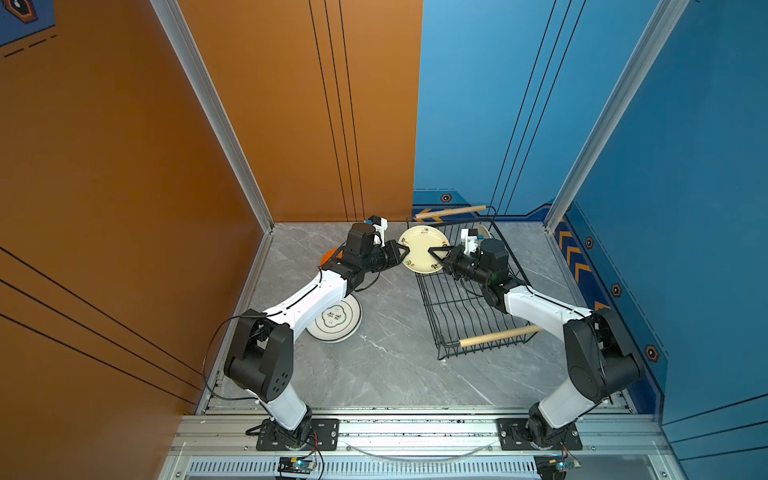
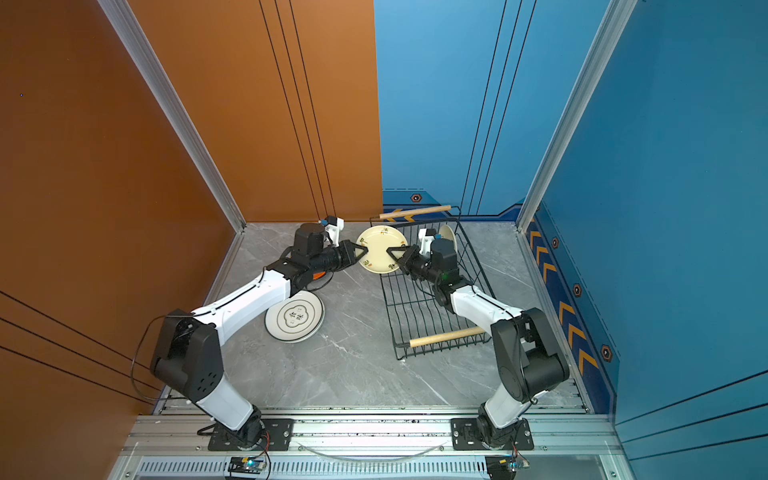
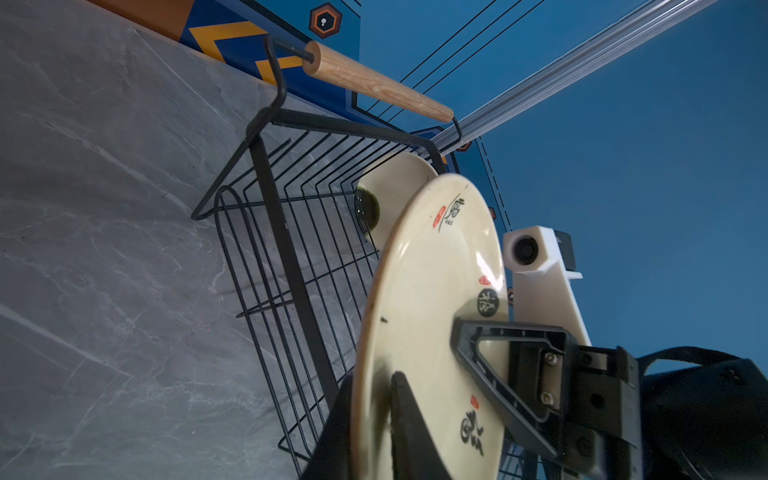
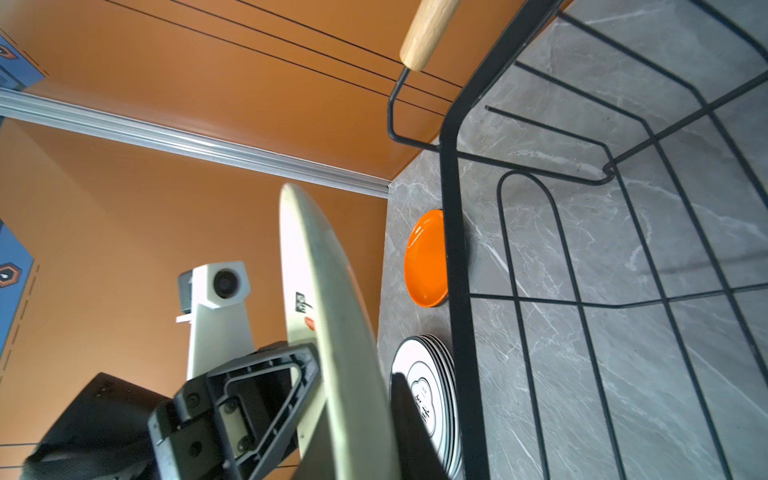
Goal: Unload the plates from the dish rack
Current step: 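Close the left gripper on the cream plate rim held by the right gripper, then carry the cream plate to the orange plate with the left gripper while the right withdraws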
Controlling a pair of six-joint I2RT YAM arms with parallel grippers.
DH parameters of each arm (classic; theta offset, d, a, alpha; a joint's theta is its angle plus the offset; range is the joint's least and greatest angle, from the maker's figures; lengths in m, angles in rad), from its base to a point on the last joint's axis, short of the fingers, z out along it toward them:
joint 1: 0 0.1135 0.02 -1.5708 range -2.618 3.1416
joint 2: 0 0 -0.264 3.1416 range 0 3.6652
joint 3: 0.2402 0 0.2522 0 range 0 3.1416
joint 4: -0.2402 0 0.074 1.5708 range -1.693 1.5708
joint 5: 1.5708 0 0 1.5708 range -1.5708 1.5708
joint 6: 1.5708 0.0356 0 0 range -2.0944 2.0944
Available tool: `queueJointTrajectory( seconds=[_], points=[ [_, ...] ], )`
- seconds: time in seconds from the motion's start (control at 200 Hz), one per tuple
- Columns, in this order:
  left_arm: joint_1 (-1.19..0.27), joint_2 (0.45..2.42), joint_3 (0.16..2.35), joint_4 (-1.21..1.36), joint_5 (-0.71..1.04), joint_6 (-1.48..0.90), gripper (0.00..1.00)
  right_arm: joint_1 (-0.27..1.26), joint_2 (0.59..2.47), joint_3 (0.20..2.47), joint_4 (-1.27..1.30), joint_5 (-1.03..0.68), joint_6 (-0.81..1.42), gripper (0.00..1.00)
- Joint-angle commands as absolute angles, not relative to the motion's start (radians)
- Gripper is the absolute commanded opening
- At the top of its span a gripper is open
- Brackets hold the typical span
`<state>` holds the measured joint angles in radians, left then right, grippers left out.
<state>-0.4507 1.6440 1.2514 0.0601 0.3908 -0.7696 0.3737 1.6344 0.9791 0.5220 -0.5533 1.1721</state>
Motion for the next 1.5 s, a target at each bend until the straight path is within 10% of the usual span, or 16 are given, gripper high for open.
queueJointTrajectory(
  seconds=[0.0, 0.275, 0.516, 0.986, 1.492],
  points=[
    [-0.462, 1.616, 1.222, 0.049, 0.426, -0.735, 0.06, 0.408, 1.64, 1.026, 0.535, -0.578, 1.131, 0.25],
    [-0.434, 1.589, 1.206, 0.017, 0.421, -0.74, 0.01, 0.408, 1.644, 1.042, 0.504, -0.571, 1.113, 0.52],
    [-0.395, 1.535, 1.195, -0.05, 0.393, -0.715, 0.0, 0.403, 1.612, 1.068, 0.336, -0.519, 1.022, 1.0],
    [-0.169, 1.429, 1.165, -0.27, 0.299, -0.676, 0.0, 0.409, 1.553, 1.454, -0.579, -0.049, 0.468, 1.0],
    [-0.001, 1.501, 1.268, -0.445, 0.047, -0.587, 0.0, 0.433, 1.502, 1.491, -0.771, 0.531, 0.239, 1.0]
  ],
)
